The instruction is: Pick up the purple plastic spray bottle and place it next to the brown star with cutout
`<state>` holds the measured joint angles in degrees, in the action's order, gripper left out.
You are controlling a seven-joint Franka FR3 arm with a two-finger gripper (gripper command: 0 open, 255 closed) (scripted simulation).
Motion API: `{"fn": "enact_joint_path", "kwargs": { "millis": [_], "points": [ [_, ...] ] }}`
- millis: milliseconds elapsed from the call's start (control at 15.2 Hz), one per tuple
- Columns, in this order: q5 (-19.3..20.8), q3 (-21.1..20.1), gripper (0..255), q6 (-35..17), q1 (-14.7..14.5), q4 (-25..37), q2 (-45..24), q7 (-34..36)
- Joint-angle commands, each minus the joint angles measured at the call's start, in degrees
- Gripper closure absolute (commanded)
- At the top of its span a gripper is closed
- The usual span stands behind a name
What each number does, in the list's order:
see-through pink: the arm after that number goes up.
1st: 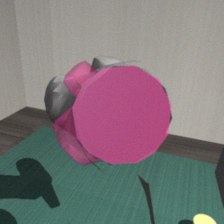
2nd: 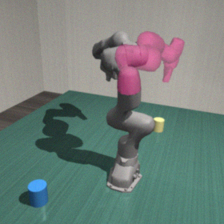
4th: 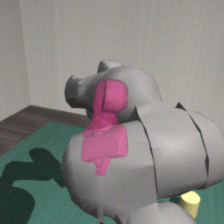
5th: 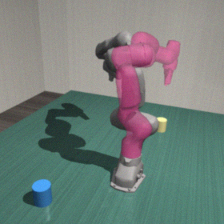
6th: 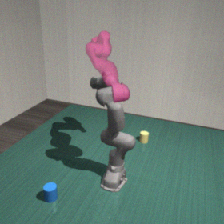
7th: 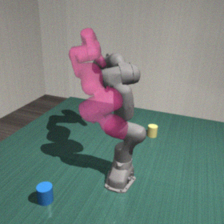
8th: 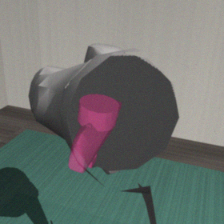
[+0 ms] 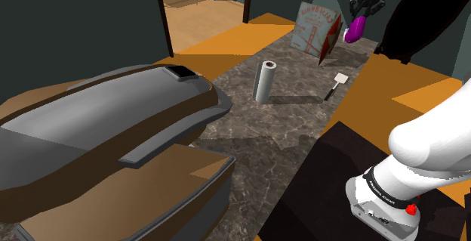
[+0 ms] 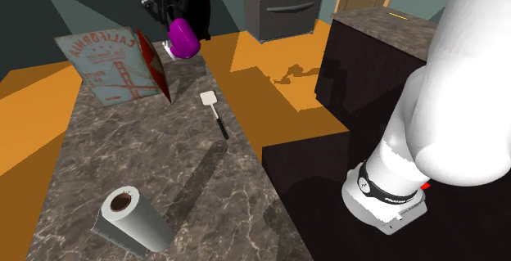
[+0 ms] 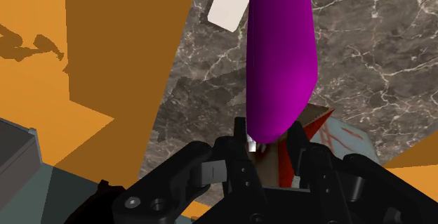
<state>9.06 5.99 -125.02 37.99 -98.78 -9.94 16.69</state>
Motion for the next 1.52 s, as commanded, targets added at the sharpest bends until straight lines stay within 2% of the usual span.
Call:
{"fn": "enact_joint_path", "kwargs": {
  "millis": [0,1452],
  "points": [
    [0.15,0.02,255,-1.61,0.0,-1.41,-0.16,0.28],
    [1.66,0.45,255,-16.78,0.11,-11.02,-5.87,3.04]
  ]
}}
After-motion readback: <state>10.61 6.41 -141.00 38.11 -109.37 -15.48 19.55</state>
